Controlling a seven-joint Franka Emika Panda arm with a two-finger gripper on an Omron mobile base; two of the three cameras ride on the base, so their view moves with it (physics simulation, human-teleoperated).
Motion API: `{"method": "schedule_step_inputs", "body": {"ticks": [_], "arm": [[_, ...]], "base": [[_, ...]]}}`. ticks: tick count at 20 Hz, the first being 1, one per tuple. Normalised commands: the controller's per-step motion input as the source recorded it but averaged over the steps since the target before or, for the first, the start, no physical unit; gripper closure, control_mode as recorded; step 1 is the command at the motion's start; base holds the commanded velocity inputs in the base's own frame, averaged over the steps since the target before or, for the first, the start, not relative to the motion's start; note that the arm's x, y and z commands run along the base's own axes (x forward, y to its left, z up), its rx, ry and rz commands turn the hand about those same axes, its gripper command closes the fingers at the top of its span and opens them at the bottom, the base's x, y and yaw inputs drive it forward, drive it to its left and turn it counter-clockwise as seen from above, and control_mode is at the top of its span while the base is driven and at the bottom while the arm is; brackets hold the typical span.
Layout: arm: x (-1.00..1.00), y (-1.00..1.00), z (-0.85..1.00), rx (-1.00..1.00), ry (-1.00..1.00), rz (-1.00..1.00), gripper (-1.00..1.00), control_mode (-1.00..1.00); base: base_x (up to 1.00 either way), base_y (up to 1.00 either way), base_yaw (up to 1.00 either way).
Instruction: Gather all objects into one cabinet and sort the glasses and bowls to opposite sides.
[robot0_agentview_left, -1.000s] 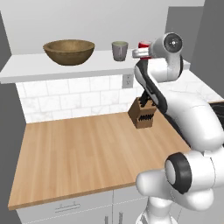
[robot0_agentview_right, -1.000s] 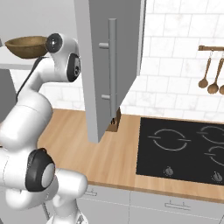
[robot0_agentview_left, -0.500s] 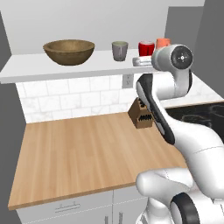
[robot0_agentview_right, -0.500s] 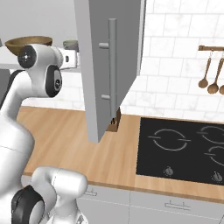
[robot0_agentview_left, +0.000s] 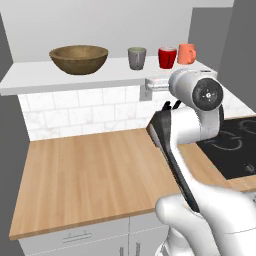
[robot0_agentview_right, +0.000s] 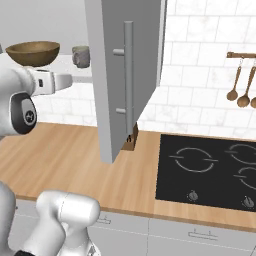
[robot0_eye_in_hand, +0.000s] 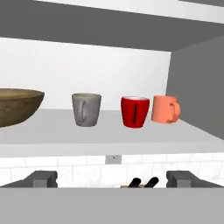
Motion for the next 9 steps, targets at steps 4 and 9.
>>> {"method": "schedule_step_inputs", "body": {"ticks": [4, 9], "arm": [[-1.0, 0.21, 0.57, 0.06, 0.0, 0.0, -1.0, -1.0], [-1.0, 0.19, 0.34, 0.01, 0.0, 0.0, -1.0, -1.0]], "base": [[0.0, 0.0, 0.0], [0.0, 0.0, 0.0]]}}
